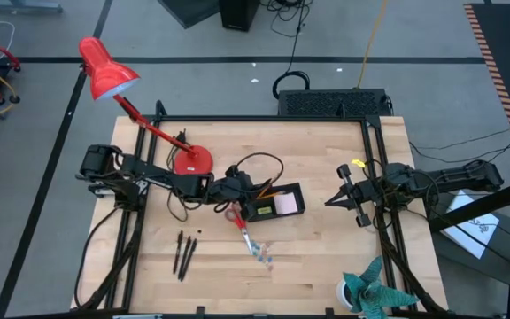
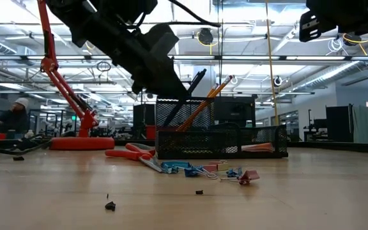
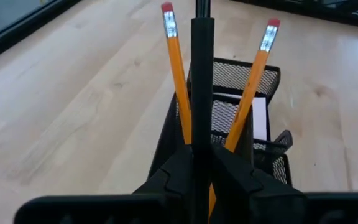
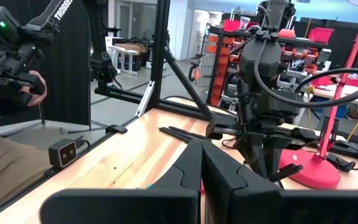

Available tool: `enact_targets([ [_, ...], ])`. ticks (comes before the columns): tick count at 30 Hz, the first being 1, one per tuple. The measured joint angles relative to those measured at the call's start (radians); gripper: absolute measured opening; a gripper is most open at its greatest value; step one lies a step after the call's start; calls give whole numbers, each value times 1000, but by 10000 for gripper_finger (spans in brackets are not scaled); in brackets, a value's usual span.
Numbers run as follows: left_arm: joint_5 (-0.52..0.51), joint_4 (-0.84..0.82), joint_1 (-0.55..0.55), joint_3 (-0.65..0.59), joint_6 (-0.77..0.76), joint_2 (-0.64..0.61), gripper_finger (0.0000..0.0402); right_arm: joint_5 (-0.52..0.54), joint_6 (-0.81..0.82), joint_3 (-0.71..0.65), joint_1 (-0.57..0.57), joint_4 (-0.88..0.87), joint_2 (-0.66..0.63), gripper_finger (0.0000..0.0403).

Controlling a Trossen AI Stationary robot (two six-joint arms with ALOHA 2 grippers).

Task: Pick and place office supplies into organizer
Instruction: Put the black pen into the black desk organizer

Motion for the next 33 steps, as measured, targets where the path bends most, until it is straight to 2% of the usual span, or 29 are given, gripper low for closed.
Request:
enact_targets([
  [15,28,93,9,-1,7,72,60,-2,0,0,0,6,3,0],
  [27,43,105,6,-1,40,69,61,-2,0,0,0,12,6,0],
  [30,44,106,5,-1,45,69,73,-2,0,0,0,11,6,0],
  [33,45,111,2,-1,45,69,103,-2,0,0,0,11,6,0],
])
